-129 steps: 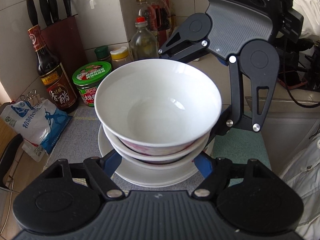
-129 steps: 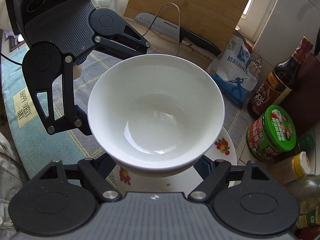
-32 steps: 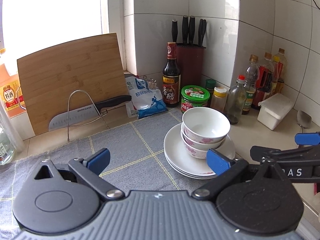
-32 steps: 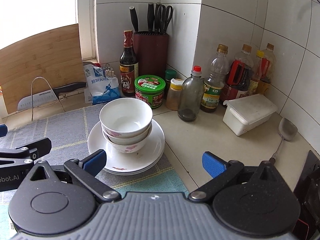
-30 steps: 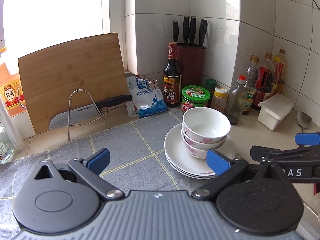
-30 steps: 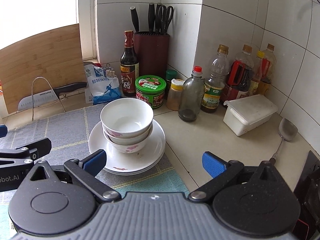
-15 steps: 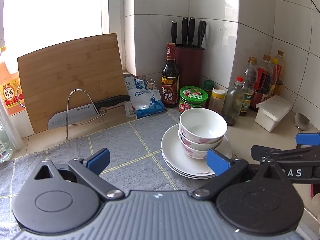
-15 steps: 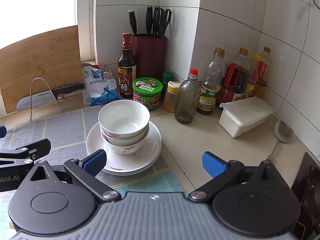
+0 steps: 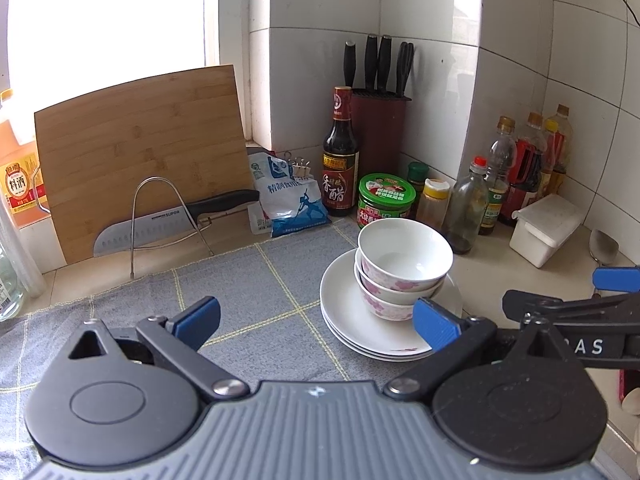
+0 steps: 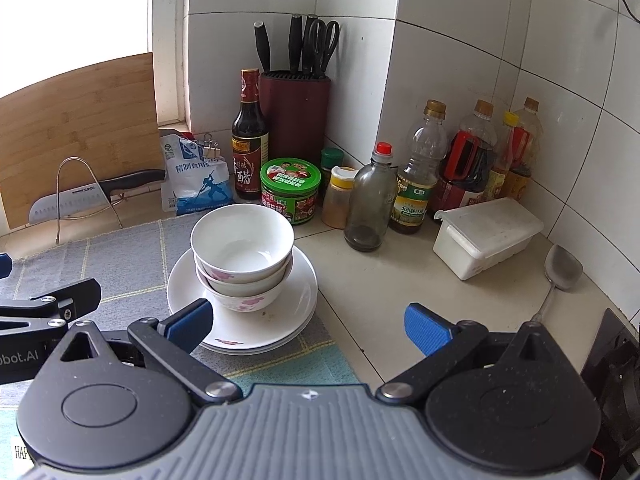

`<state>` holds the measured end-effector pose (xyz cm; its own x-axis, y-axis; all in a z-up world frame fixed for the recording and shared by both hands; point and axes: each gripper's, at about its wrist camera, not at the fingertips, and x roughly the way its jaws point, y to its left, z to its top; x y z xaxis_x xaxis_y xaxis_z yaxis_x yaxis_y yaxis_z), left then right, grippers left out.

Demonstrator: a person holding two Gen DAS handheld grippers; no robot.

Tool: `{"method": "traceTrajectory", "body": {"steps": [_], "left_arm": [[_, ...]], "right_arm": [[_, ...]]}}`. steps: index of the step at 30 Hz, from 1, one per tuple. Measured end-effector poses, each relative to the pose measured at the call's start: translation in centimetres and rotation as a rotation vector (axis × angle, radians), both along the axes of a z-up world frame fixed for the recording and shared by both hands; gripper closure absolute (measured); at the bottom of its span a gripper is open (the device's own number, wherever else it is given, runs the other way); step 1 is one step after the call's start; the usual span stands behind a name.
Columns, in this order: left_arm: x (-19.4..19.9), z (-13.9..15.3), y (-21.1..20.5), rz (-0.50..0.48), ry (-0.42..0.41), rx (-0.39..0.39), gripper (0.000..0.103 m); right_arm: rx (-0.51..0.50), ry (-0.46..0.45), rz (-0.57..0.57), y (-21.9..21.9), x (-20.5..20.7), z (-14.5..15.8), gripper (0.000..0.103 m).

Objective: Organize plates and bowls

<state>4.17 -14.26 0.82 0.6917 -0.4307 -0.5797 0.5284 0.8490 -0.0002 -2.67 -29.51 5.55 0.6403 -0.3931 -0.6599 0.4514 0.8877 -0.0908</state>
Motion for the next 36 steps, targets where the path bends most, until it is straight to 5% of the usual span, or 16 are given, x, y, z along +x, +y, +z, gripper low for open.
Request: {"method": "traceTrajectory", "body": {"steps": [36], "left_arm": [[0.50,-0.26,-0.78,-0.007,0.009,-0.005,0.001]], "right_arm": [[-0.019,0.006,-0.014,-0.64,0.48,-0.03,0.000]]}}
